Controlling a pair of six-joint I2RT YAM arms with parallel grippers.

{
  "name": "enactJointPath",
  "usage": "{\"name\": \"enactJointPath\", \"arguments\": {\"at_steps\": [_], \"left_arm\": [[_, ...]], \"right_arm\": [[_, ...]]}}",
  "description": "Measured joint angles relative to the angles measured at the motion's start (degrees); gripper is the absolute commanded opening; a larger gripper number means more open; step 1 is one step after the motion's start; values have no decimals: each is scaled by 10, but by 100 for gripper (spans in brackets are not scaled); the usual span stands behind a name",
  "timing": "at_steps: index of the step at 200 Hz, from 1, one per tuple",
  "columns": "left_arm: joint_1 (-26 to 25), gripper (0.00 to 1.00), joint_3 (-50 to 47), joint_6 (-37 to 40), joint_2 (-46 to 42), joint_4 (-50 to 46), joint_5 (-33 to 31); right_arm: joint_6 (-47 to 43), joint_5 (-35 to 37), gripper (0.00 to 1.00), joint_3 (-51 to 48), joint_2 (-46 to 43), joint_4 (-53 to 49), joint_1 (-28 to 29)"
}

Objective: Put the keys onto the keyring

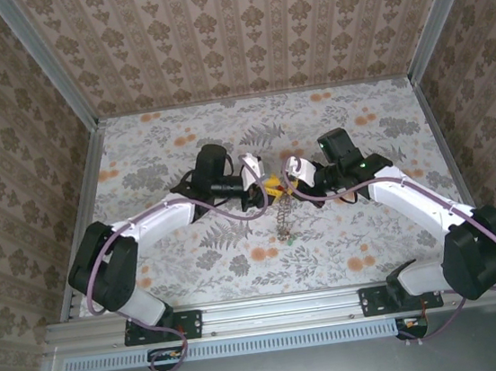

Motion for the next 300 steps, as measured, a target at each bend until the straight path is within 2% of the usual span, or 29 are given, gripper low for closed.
{"name": "enactJointPath", "arguments": {"at_steps": [72,189,206,225,252,272,300], "left_arm": [[-1,29,37,33,28,-65,0],[-5,22,49,45,45,-82,-2],[-5,12,52,46,46,-83,-2],[-5,0,54,47,49,-83,0],[-5,0,54,50,49,-80,2],[-5,0,53,47,49,-72,2],[-7,0,31,29,49,-25,5]], "right_arm": [[-2,-3,0,-1,0,5,0],[-4,-19,0,-6,-4,26,0],[-4,-20,1,-6,-4,26,0],[-4,-19,4,-6,-4,26,-1],[-4,-19,9,-10,-7,33,-4],[3,-26,17,-27,-14,55,-11],[11,-49,20,-55,-21,93,-24]]}}
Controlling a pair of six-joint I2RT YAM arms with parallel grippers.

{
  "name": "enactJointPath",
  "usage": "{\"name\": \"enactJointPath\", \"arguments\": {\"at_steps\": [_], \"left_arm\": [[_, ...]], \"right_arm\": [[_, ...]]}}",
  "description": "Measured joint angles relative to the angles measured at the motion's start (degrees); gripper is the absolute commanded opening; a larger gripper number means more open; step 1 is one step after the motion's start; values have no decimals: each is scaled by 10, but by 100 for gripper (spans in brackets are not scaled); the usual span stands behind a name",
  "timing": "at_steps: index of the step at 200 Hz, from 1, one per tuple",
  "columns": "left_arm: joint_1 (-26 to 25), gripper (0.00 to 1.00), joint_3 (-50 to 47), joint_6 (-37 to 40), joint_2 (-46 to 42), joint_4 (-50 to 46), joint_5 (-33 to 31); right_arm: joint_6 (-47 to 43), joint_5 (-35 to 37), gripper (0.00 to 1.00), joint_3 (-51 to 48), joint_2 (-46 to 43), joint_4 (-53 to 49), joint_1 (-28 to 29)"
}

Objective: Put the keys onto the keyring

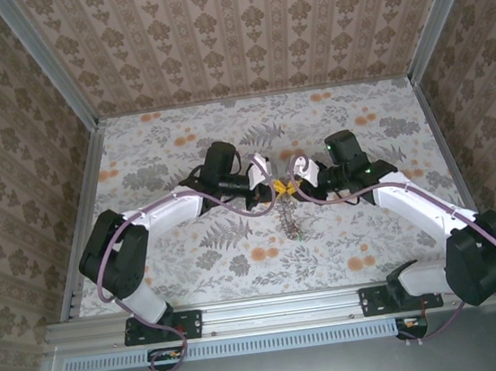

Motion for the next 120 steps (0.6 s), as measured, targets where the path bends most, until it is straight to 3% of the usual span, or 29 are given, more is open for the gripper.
{"name": "enactJointPath", "arguments": {"at_steps": [58,120], "left_arm": [[3,0,-22,-36,0,76,18],[8,3,-37,-63,0,126,18]], "right_arm": [[24,-30,20,-28,0,65,-11],[38,-44,1,-32,0,86,-17]]}}
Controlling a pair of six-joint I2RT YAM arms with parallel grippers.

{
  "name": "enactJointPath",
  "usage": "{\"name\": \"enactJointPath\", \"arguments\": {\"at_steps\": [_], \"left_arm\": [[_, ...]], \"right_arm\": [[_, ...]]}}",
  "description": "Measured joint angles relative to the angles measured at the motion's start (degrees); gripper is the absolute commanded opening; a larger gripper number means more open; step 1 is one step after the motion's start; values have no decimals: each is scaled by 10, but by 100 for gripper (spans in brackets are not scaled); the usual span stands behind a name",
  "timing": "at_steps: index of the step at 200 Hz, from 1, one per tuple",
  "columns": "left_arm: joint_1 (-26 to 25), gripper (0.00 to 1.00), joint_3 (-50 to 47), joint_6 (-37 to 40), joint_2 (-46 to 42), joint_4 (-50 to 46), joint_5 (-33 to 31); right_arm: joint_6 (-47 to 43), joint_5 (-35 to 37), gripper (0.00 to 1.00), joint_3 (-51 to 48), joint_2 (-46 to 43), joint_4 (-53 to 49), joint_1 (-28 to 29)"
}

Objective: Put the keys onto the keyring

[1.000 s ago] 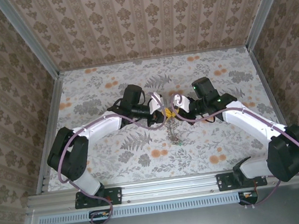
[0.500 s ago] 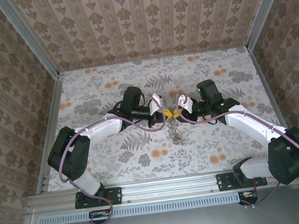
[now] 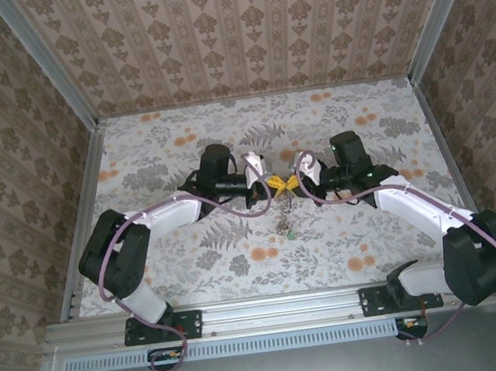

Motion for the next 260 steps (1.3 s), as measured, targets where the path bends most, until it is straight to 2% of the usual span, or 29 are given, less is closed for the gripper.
{"name": "enactJointPath", "arguments": {"at_steps": [20,48,88,133,147,183,260], "left_arm": [[0,15,0,2,0,-5,-2],[-3,19,8,21,0,-40,-7],[-11,19,47,69,0,-121,-23],[-18,10,72,105,0,-176,-31],[-19,0,76,111,0,-187,-31],[-20,0,78,115,0,-191,-30],[-16,0,22,33,0,-64,-6]], "right_arm": [[-1,0,0,2,0,-8,1],[-17,27,0,26,2,-66,14],[-38,59,0,55,2,-124,25],[-50,79,0,77,3,-161,32],[-50,80,1,78,4,-166,34],[-49,84,13,78,3,-168,34],[-9,23,17,-19,-24,-17,-1]]}}
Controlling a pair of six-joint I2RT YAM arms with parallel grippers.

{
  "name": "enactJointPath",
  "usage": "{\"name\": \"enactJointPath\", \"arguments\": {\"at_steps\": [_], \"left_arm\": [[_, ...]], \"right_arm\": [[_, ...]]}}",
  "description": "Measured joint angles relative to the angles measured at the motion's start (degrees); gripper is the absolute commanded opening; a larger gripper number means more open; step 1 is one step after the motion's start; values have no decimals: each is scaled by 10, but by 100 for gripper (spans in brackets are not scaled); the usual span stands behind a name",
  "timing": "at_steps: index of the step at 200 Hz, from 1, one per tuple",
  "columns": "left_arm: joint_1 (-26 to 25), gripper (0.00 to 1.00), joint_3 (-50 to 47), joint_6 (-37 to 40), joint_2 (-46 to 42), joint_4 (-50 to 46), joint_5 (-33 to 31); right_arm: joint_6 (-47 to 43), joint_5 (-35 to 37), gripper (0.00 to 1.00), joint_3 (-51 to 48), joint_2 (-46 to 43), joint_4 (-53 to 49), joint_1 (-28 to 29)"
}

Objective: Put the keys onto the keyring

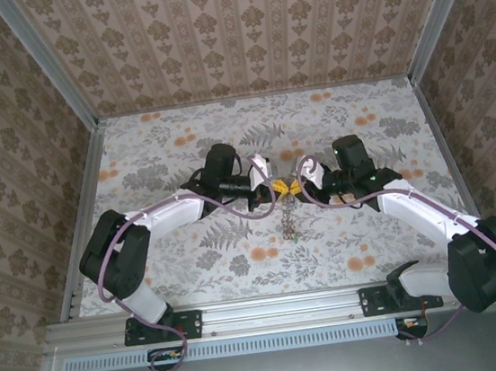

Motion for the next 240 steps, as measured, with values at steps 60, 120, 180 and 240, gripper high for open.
{"name": "enactJointPath", "arguments": {"at_steps": [60,120,180,240], "left_arm": [[7,0,-5,-27,0,48,5],[3,23,-4,-7,-4,23,-3],[-5,27,26,46,-13,-63,-26],[-8,27,29,49,-13,-68,-33]], "right_arm": [[26,-18,2,-4,0,39,-4],[5,-3,0,23,0,-23,0],[-34,36,0,73,4,-113,15],[-43,42,0,84,8,-143,23]]}}
